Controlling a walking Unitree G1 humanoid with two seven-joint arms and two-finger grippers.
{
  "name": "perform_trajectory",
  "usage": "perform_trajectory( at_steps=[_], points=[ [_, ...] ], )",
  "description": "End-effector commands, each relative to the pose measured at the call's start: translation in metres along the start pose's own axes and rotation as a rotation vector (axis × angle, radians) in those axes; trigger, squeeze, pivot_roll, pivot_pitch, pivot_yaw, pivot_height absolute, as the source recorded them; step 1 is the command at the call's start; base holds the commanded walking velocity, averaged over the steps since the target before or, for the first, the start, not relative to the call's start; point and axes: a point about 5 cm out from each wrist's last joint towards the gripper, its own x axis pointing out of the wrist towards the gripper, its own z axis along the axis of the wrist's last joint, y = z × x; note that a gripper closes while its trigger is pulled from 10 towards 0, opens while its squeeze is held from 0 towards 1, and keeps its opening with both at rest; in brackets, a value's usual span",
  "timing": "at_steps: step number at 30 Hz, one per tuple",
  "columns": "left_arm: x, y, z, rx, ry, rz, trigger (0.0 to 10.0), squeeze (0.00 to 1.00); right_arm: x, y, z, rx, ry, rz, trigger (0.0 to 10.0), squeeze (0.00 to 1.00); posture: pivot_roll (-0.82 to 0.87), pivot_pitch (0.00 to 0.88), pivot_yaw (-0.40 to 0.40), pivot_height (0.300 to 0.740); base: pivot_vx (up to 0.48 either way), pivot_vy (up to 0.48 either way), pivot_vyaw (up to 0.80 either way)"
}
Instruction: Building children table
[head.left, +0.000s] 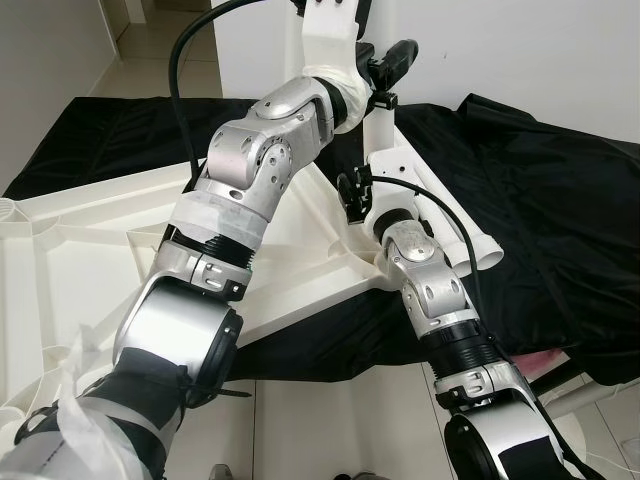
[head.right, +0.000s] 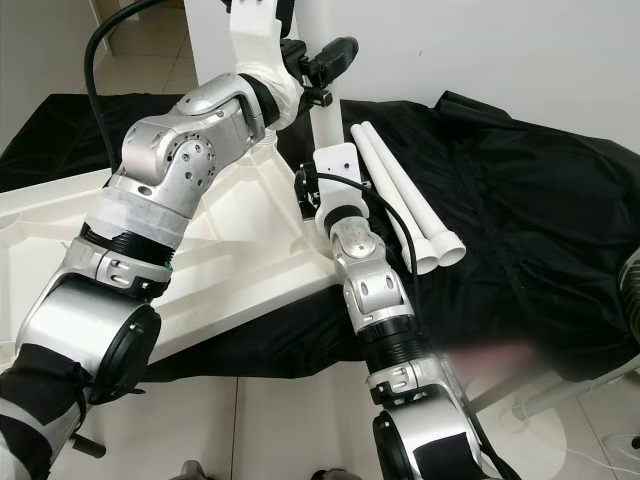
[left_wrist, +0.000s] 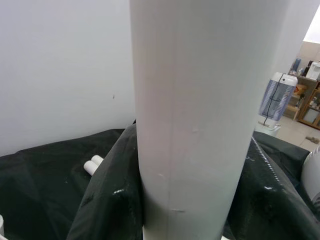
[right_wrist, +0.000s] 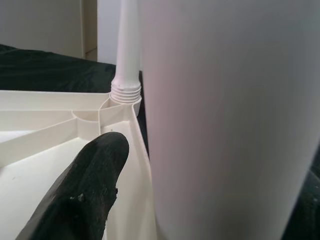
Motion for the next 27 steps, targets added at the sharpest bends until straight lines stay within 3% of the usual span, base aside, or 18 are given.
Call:
perform_trajectory(
  at_steps=[1,7,8,10,11,13,14,16,17,21,22,23,24,27],
  points=[
    [0.003,-0.009,0.008,0.023,-0.031,-0.025,10.0,0.0,0.002,-0.005,0.0,-0.004,-0.007,-0.03,10.0,0.0,-0.06,0.056,-0.01,0.74,0.0,0.0,0.0],
    [0.004,-0.011,0.008,0.022,-0.033,-0.025,10.0,0.0,0.003,-0.009,0.0,-0.01,-0.008,-0.056,9.7,0.0,-0.06,0.055,-0.011,0.74,0.0,0.0,0.0],
    [0.004,-0.011,0.008,0.022,-0.034,-0.025,10.0,0.0,0.003,-0.01,0.0,-0.013,-0.007,-0.066,5.2,0.0,-0.06,0.056,-0.01,0.74,0.0,0.0,0.0],
    [0.004,-0.011,0.008,0.022,-0.034,-0.025,10.0,0.0,0.003,-0.01,0.0,-0.013,-0.007,-0.066,5.2,0.0,-0.06,0.056,-0.01,0.74,0.0,0.0,0.0],
    [0.004,-0.011,0.008,0.022,-0.036,-0.023,10.0,0.0,0.002,-0.011,-0.003,-0.023,0.007,-0.073,2.2,0.0,-0.06,0.057,-0.011,0.74,0.0,0.0,0.0],
    [0.004,-0.012,0.008,0.022,-0.038,-0.021,10.0,0.0,0.002,-0.01,-0.006,-0.028,0.018,-0.08,2.2,0.0,-0.06,0.059,-0.012,0.74,0.0,0.0,0.0],
    [0.005,-0.012,0.009,0.022,-0.038,-0.019,10.0,0.0,0.002,-0.009,-0.009,-0.03,0.03,-0.078,1.2,0.0,-0.06,0.06,-0.013,0.74,0.0,0.0,0.0],
    [0.005,-0.012,0.009,0.022,-0.038,-0.019,10.0,0.0,0.002,-0.009,-0.009,-0.03,0.03,-0.078,1.2,0.0,-0.06,0.06,-0.013,0.74,0.0,0.0,0.0],
    [0.005,-0.012,0.009,0.022,-0.039,-0.019,10.0,0.0,0.002,-0.008,-0.01,-0.031,0.036,-0.076,0.0,0.0,-0.06,0.061,-0.013,0.74,0.0,0.0,0.0],
    [0.005,-0.013,0.009,0.021,-0.041,-0.019,10.0,0.0,0.002,-0.007,-0.012,-0.035,0.045,-0.075,0.0,0.0,-0.06,0.061,-0.015,0.74,0.0,0.0,0.0],
    [0.005,-0.013,0.008,0.023,-0.041,-0.019,10.0,0.0,0.002,-0.008,-0.014,-0.037,0.053,-0.077,2.8,0.0,-0.06,0.061,-0.015,0.74,0.0,0.0,0.0],
    [0.005,-0.013,0.008,0.023,-0.041,-0.019,10.0,0.0,0.002,-0.008,-0.014,-0.037,0.053,-0.077,2.8,0.0,-0.06,0.061,-0.015,0.74,0.0,0.0,0.0],
    [0.005,-0.014,0.009,0.053,-0.044,-0.024,10.0,0.0,0.002,-0.008,-0.015,-0.037,0.062,-0.08,10.0,0.0,-0.06,0.061,-0.016,0.74,0.0,0.0,0.0],
    [0.004,-0.016,0.009,0.068,-0.059,-0.047,10.0,0.0,0.002,-0.008,-0.015,-0.028,0.062,-0.081,10.0,0.0,-0.06,0.061,-0.017,0.74,0.0,0.0,0.0]
  ],
)
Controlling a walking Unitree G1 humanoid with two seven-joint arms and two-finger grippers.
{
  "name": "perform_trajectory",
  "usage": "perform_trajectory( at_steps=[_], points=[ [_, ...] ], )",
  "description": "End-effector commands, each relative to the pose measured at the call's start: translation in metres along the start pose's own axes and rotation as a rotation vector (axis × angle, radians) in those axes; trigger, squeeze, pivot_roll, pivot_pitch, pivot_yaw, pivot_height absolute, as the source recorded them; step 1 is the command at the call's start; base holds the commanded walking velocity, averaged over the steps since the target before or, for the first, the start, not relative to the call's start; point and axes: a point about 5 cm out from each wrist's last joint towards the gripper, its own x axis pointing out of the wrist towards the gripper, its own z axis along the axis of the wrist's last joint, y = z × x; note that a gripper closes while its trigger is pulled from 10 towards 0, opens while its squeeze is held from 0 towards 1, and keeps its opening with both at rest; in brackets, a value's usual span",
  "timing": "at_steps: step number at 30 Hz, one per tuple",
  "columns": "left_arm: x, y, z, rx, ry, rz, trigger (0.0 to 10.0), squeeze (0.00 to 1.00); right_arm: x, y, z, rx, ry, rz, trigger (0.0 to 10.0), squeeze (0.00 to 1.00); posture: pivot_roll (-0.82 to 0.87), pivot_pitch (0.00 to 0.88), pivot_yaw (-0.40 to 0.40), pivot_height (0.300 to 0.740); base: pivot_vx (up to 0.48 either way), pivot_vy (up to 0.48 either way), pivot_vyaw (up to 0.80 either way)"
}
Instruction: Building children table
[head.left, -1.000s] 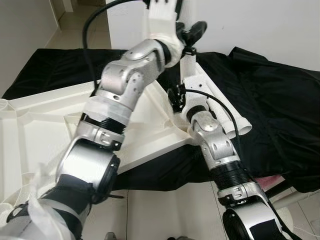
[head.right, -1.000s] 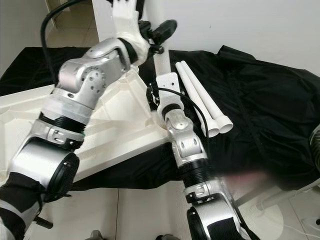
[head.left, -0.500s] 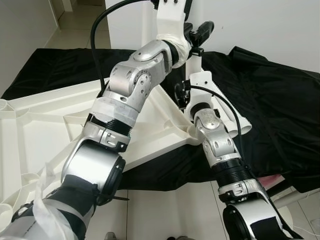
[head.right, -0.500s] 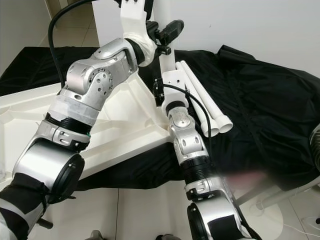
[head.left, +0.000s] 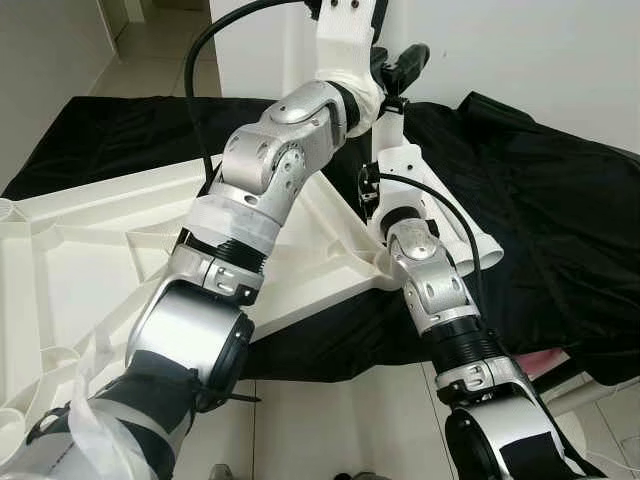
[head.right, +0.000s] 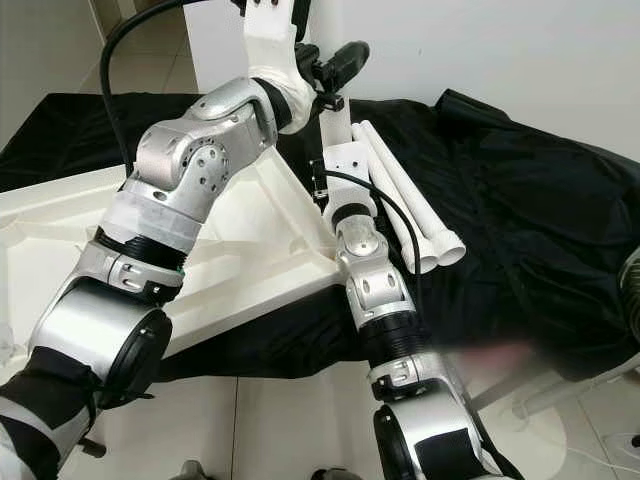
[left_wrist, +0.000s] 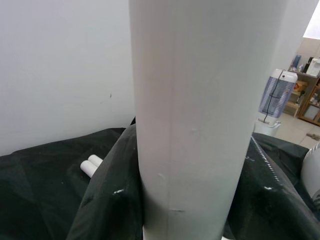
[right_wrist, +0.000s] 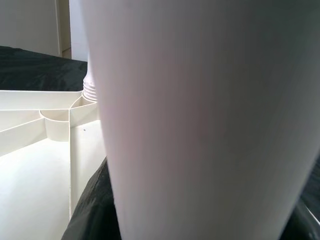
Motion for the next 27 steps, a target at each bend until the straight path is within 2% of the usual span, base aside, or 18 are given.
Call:
perform_trajectory(
  at_steps=[1,2,3,5,8,9,10,17,19,22,27],
  points=[
    [0.0,-0.011,0.012,0.03,-0.072,-0.066,10.0,0.07,0.0,0.001,-0.01,-0.002,0.053,-0.006,10.0,0.0,-0.06,0.061,-0.016,0.74,0.0,0.0,0.0],
    [0.0,-0.011,0.012,0.03,-0.072,-0.066,10.0,0.07,0.0,0.001,-0.01,-0.002,0.053,-0.006,10.0,0.0,-0.06,0.061,-0.016,0.74,0.0,0.0,0.0],
    [-0.001,-0.013,0.012,0.001,-0.081,-0.092,10.0,1.0,0.0,0.001,-0.01,0.006,0.053,-0.009,10.0,0.0,-0.06,0.061,-0.016,0.74,0.0,0.0,0.0],
    [-0.002,-0.017,0.012,-0.028,-0.086,-0.129,10.0,1.0,0.0,0.0,-0.009,0.022,0.051,-0.017,10.0,0.0,-0.06,0.061,-0.016,0.74,0.0,0.0,0.0],
    [-0.004,-0.018,0.013,-0.012,-0.101,-0.146,10.0,1.0,0.001,-0.003,-0.007,0.058,0.045,-0.032,10.0,0.0,-0.06,0.061,-0.016,0.74,0.0,0.0,0.0],
    [-0.005,-0.018,0.014,-0.015,-0.107,-0.153,10.0,0.64,0.001,-0.003,-0.007,0.076,0.045,-0.035,10.0,0.0,-0.06,0.061,-0.017,0.74,0.0,0.0,0.0],
    [-0.006,-0.017,0.015,-0.024,-0.119,-0.163,10.0,0.0,0.002,-0.005,-0.006,0.085,0.042,-0.039,10.0,0.0,-0.06,0.061,-0.017,0.74,0.0,0.0,0.0],
    [-0.013,-0.006,0.017,-0.057,-0.132,-0.17,10.0,0.0,0.003,-0.01,-0.003,0.11,0.026,-0.054,10.0,0.0,-0.06,0.061,-0.019,0.74,0.0,0.0,0.0],
    [-0.015,-0.001,0.017,-0.054,-0.136,-0.151,10.0,0.0,0.003,-0.013,-0.002,0.119,0.022,-0.063,10.0,0.0,-0.06,0.061,-0.018,0.74,0.0,0.0,0.0],
    [-0.025,0.017,0.011,-0.032,-0.125,-0.076,10.0,0.0,0.003,-0.02,-0.002,0.142,0.012,-0.063,10.0,0.0,-0.06,0.061,-0.018,0.74,0.0,0.0,0.0],
    [-0.034,0.027,-0.001,-0.02,-0.092,-0.038,10.0,0.0,0.0,-0.025,-0.004,0.174,0.003,-0.064,10.0,0.0,-0.06,0.061,-0.016,0.74,0.0,0.0,0.0]
  ],
)
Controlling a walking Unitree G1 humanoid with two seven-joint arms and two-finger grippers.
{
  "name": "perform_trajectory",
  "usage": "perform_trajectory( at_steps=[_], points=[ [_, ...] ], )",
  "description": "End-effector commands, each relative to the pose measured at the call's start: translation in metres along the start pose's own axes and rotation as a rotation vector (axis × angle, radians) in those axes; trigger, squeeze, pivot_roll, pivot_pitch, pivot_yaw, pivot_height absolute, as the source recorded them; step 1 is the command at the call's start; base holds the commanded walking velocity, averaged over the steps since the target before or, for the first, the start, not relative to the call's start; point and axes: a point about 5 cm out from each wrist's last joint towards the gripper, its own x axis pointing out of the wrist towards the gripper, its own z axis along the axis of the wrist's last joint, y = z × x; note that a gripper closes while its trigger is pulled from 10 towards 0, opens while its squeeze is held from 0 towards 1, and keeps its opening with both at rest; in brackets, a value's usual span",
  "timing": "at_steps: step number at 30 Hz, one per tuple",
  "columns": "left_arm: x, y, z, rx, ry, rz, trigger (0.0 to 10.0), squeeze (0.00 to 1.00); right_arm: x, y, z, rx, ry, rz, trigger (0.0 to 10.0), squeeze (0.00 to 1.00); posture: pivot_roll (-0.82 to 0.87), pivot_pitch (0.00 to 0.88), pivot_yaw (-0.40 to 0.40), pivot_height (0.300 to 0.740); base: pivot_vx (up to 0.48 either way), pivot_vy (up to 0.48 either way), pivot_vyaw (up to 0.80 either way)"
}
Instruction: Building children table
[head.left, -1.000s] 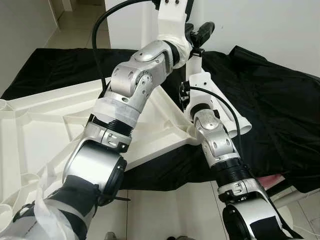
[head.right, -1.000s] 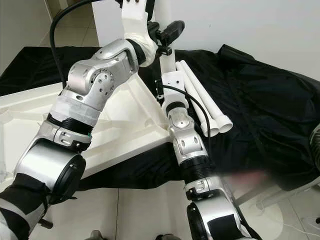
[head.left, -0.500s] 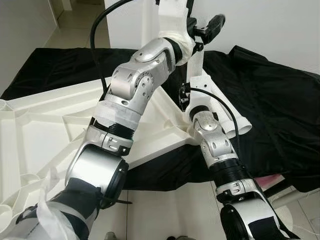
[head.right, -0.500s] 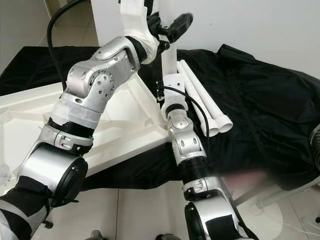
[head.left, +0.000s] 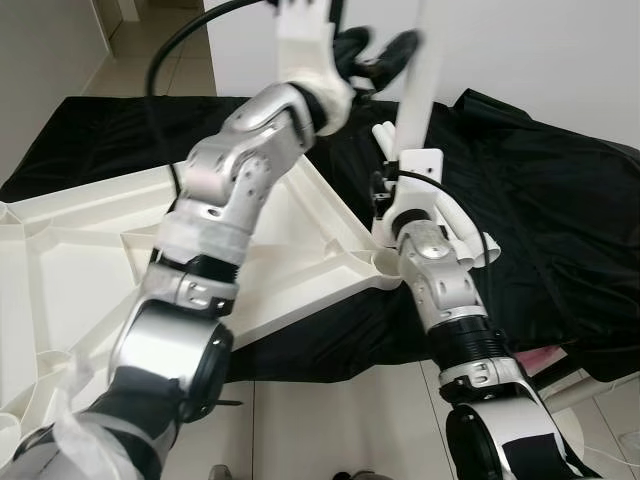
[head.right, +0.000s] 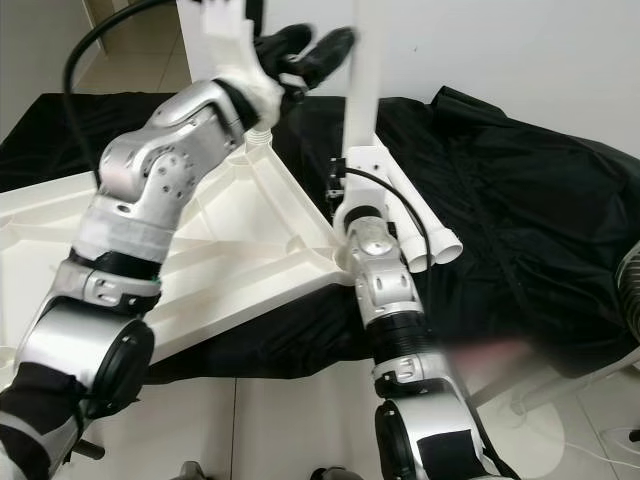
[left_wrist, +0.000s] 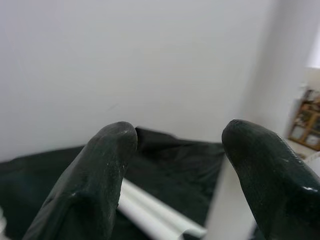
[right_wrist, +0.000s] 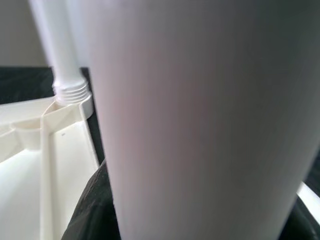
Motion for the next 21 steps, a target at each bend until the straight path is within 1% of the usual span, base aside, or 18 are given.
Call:
perform_trajectory(
  at_steps=[1,2,4,8,9,12,13,14,16,17,18,19,20,21],
  points=[
    [-0.002,-0.002,-0.001,0.028,-0.002,-0.014,10.0,0.0,-0.002,-0.004,0.004,0.025,-0.034,0.002,10.0,0.0,-0.06,0.061,-0.016,0.74,0.0,0.0,0.0],
    [-0.009,0.004,-0.007,0.032,0.007,0.013,10.0,0.0,-0.004,-0.008,0.003,0.045,-0.038,-0.001,10.0,0.0,-0.06,0.06,-0.016,0.74,0.0,0.0,0.0],
    [-0.017,0.011,-0.013,0.031,0.02,0.044,10.0,0.0,-0.007,-0.013,0.003,0.075,-0.047,0.006,10.0,0.0,-0.06,0.06,-0.019,0.74,0.0,0.0,0.0],
    [-0.024,0.016,-0.016,0.034,0.015,0.075,10.0,0.0,-0.009,-0.02,0.002,0.089,-0.054,-0.002,10.0,0.0,-0.06,0.06,-0.021,0.74,0.0,0.0,0.0],
    [-0.027,0.019,-0.017,0.036,0.012,0.088,10.0,0.0,-0.01,-0.023,0.002,0.067,-0.06,-0.009,10.0,0.0,-0.06,0.059,-0.022,0.74,0.0,0.0,0.0],
    [-0.031,0.022,-0.02,0.038,0.014,0.102,10.0,0.0,-0.011,-0.026,0.001,0.05,-0.062,-0.012,10.0,0.0,-0.06,0.059,-0.022,0.74,0.0,0.0,0.0],
    [-0.036,0.025,-0.023,0.043,0.02,0.118,10.0,0.0,-0.012,-0.029,0.001,0.025,-0.07,-0.009,10.0,0.0,-0.05,0.062,-0.025,0.74,0.0,0.0,0.0],
    [-0.042,0.029,-0.026,0.06,0.029,0.131,10.0,0.0,-0.014,-0.031,0.001,0.011,-0.077,-0.003,10.0,0.0,-0.05,0.061,-0.024,0.74,0.0,0.0,0.0],
    [-0.05,0.032,-0.03,0.09,0.046,0.137,10.0,0.0,-0.017,-0.035,0.001,0.017,-0.087,-0.002,10.0,0.0,-0.05,0.062,-0.024,0.74,0.0,0.0,0.0],
    [-0.05,0.032,-0.03,0.09,0.046,0.137,10.0,0.0,-0.017,-0.035,0.001,0.017,-0.087,-0.002,10.0,0.0,-0.05,0.062,-0.024,0.74,0.0,0.0,0.0],
    [-0.054,0.033,-0.032,0.105,0.055,0.139,10.0,0.0,-0.019,-0.036,0.001,0.016,-0.093,0.003,10.0,0.0,-0.05,0.062,-0.024,0.74,0.0,0.0,0.0],
    [-0.059,0.034,-0.036,0.129,0.068,0.137,10.0,0.0,-0.021,-0.037,0.002,0.014,-0.101,0.006,10.0,0.0,-0.05,0.061,-0.023,0.74,0.0,0.0,0.0],
    [-0.065,0.034,-0.04,0.161,0.081,0.13,10.0,0.0,-0.023,-0.038,0.002,0.037,-0.104,0.017,10.0,0.0,-0.05,0.059,-0.021,0.74,0.0,0.0,0.0],
    [-0.065,0.034,-0.04,0.161,0.081,0.13,10.0,0.0,-0.023,-0.038,0.002,0.037,-0.104,0.017,10.0,0.0,-0.05,0.059,-0.021,0.74,0.0,0.0,0.0]
  ],
)
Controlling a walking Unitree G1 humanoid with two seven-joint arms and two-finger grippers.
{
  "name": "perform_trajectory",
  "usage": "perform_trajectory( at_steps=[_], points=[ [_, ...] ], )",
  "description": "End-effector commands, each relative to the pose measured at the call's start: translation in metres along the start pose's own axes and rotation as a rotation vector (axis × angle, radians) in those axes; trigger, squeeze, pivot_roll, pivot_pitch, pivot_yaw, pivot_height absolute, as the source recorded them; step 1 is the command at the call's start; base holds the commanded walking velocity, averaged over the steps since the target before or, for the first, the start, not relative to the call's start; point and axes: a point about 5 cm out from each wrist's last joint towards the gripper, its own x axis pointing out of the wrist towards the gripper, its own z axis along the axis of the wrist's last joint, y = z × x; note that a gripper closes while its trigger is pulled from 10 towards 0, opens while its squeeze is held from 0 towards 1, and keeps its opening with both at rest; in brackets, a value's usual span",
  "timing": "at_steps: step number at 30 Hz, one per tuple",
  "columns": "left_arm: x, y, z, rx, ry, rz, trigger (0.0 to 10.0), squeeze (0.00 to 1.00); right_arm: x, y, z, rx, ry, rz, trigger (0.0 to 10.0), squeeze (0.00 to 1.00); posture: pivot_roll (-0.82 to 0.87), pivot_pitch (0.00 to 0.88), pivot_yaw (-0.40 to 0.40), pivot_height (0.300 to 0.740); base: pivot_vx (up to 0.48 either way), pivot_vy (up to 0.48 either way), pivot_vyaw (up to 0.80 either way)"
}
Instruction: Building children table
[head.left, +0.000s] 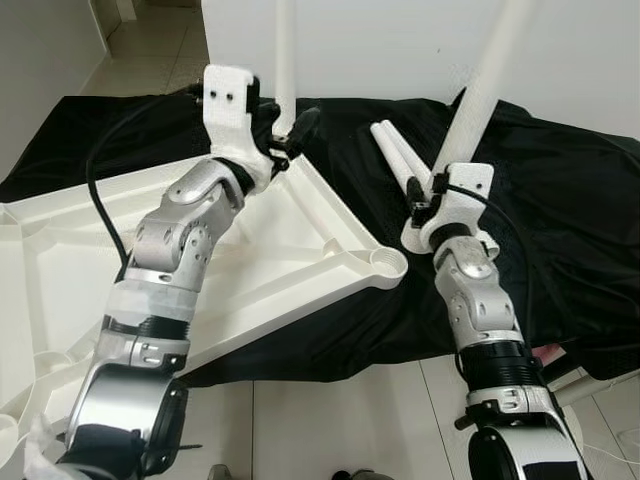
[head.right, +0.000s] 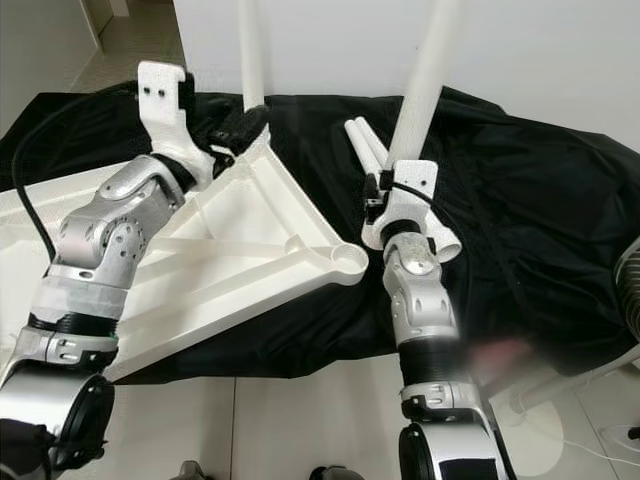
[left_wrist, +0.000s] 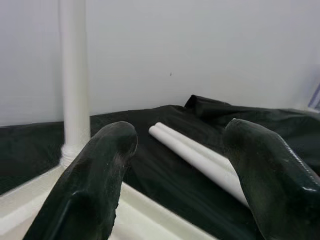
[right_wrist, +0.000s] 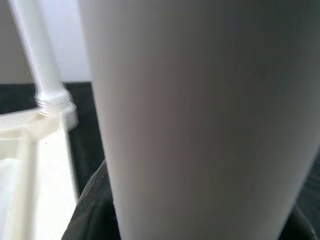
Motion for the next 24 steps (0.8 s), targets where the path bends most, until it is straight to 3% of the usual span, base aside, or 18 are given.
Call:
perform_trajectory(
  at_steps=[1,4,7,17,21,24],
  points=[
    [-0.006,-0.005,-0.006,0.066,0.005,-0.061,10.0,0.0,-0.003,-0.001,0.004,0.055,-0.027,0.02,10.0,0.0,-0.05,0.059,-0.021,0.74,0.0,0.0,0.0],
    [-0.012,-0.006,-0.012,0.118,0.015,-0.075,10.0,0.0,-0.006,-0.002,0.004,0.091,-0.037,0.032,10.0,0.0,-0.05,0.058,-0.018,0.74,0.0,0.0,0.0],
    [-0.02,-0.019,-0.021,0.119,0.0,-0.155,10.0,0.0,-0.009,-0.001,0.001,0.036,-0.057,0.065,10.0,0.0,-0.05,0.057,-0.015,0.74,0.0,0.0,0.0],
    [-0.032,-0.039,-0.033,0.119,0.037,-0.295,10.0,0.0,-0.015,0.002,-0.003,-0.032,-0.058,0.11,10.0,0.0,-0.05,0.057,-0.018,0.74,0.0,0.0,0.0],
    [-0.049,-0.065,-0.057,0.117,0.143,-0.48,10.0,0.0,-0.022,0.001,-0.01,-0.036,-0.043,0.141,10.0,0.0,-0.05,0.055,-0.021,0.74,0.0,0.0,0.0],
    [-0.055,-0.073,-0.066,0.122,0.187,-0.538,10.0,0.0,-0.022,0.002,-0.01,-0.04,-0.05,0.153,10.0,0.0,-0.05,0.055,-0.021,0.74,0.0,0.0,0.0]
  ],
)
